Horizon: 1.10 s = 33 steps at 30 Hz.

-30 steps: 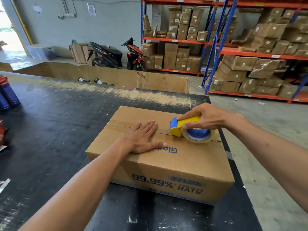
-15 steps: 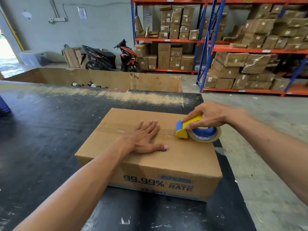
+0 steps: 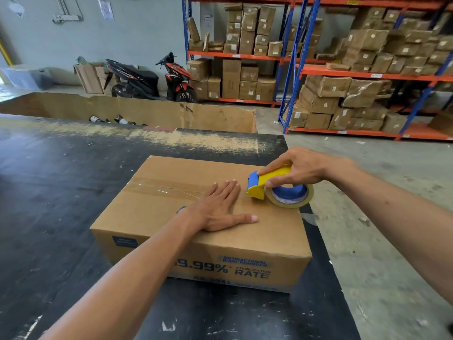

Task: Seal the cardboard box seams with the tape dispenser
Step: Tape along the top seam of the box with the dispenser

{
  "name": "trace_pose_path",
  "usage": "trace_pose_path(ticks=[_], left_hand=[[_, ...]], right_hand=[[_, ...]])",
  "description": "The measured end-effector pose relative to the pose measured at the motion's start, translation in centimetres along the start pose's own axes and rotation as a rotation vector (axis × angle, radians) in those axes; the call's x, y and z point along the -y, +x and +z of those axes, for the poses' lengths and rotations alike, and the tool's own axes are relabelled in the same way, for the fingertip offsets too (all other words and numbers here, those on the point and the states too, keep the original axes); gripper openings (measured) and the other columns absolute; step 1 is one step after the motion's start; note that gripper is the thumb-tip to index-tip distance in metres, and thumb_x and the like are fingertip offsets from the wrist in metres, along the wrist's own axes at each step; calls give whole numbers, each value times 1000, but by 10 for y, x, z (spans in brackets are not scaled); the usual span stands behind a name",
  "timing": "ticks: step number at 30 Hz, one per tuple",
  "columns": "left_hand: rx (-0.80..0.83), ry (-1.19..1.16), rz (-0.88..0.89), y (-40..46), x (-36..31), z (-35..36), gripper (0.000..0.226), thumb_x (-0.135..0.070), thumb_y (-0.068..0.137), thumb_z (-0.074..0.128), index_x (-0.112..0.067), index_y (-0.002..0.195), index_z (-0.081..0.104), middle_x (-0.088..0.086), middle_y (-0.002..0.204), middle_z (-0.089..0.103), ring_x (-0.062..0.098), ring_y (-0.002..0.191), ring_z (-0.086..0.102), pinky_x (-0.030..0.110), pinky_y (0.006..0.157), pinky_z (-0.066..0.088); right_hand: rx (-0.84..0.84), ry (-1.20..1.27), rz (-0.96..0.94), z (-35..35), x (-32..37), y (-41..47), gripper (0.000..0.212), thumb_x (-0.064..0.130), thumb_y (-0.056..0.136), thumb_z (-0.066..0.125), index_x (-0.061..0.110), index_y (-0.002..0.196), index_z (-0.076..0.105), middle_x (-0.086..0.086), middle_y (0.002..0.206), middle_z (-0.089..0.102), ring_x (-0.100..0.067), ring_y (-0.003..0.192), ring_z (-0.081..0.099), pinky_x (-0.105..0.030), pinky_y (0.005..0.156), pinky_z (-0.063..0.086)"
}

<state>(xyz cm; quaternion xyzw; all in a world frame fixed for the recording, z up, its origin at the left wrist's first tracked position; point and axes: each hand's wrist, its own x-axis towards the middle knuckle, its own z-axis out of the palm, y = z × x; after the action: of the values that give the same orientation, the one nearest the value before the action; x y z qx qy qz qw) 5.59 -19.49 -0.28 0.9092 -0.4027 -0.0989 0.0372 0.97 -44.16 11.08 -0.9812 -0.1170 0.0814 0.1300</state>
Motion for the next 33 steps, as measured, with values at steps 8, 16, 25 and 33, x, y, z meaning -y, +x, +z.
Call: trace_pose_path(ticks=[8, 16, 25, 33], left_hand=[[11, 22, 16, 2, 4, 1, 115, -95, 74, 13, -18, 156, -13, 0, 164, -18, 12, 150, -17, 42, 124, -6], [83, 94, 3, 8, -1, -11, 119, -96, 72, 11, -15, 156, -14, 4, 165, -17, 16, 152, -13, 44, 124, -4], [4, 23, 129, 46, -60, -2, 112, -93, 75, 13, -21, 154, -19, 2, 163, -23, 15, 150, -18, 47, 123, -6], [17, 49, 159, 36, -37, 2, 100, -87, 83, 16, -27, 155, -15, -6, 164, -19, 6, 148, -19, 40, 123, -10]], right_hand=[[-37, 171, 100, -8, -52, -43, 43, 68, 69, 72, 62, 112, 68, 24, 117, 64, -6, 100, 59, -26, 80, 45], [16, 108, 178, 8, -73, -58, 49, 57, 80, 74, 64, 122, 50, 9, 126, 56, -15, 109, 51, -26, 85, 43], [-32, 177, 150, 14, -82, -67, 52, 62, 77, 74, 68, 123, 53, 16, 117, 59, -11, 104, 54, -31, 89, 44], [-147, 290, 115, 36, -73, -66, 53, 60, 77, 76, 55, 128, 63, 29, 111, 56, 0, 99, 54, -21, 76, 40]])
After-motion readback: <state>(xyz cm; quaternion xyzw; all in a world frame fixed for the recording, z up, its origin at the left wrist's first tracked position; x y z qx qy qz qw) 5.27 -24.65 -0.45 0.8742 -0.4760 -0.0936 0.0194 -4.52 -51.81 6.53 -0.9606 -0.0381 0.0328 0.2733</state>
